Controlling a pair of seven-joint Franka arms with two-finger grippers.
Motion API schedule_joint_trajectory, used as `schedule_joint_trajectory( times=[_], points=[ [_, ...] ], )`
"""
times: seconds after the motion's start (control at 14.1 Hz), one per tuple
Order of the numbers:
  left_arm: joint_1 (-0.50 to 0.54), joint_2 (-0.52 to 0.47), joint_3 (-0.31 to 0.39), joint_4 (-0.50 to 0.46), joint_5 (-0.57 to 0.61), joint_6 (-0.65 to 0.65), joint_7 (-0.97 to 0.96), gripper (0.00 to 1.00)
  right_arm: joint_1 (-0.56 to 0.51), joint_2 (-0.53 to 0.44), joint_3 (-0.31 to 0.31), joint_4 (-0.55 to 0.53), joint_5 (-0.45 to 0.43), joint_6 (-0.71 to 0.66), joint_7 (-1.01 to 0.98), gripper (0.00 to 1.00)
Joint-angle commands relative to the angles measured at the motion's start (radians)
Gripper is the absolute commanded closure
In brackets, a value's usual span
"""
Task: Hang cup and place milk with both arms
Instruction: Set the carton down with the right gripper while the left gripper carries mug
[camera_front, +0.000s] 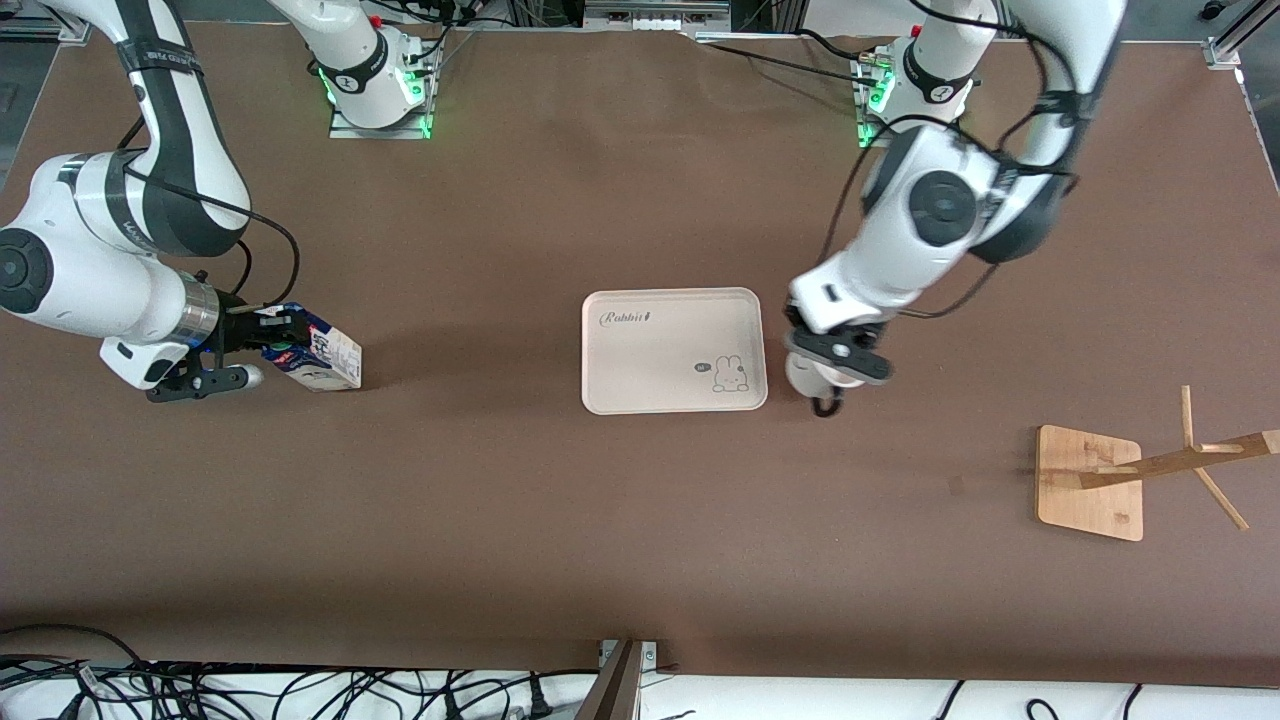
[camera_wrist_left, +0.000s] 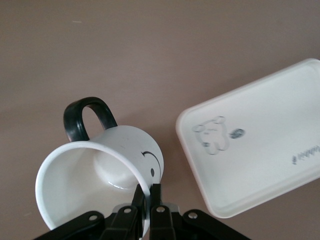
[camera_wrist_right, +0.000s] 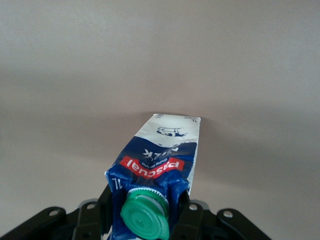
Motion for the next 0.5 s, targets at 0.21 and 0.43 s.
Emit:
schedule_joint_trajectory(
  times=[0.21,0.43],
  points=[
    [0.105,-0.082,0.083,0.166,0.012,-0.168,0.001,1.0,-0.038,-0.025,0.024,-0.085,-0.001,0.078,-0.027,0.5],
    [0.106,-0.083,0.165,0.203,0.01,-0.174,0.013,1.0,-0.044,-0.016,0.024,-0.088,0.001,0.088,-0.03,0.38]
  ],
)
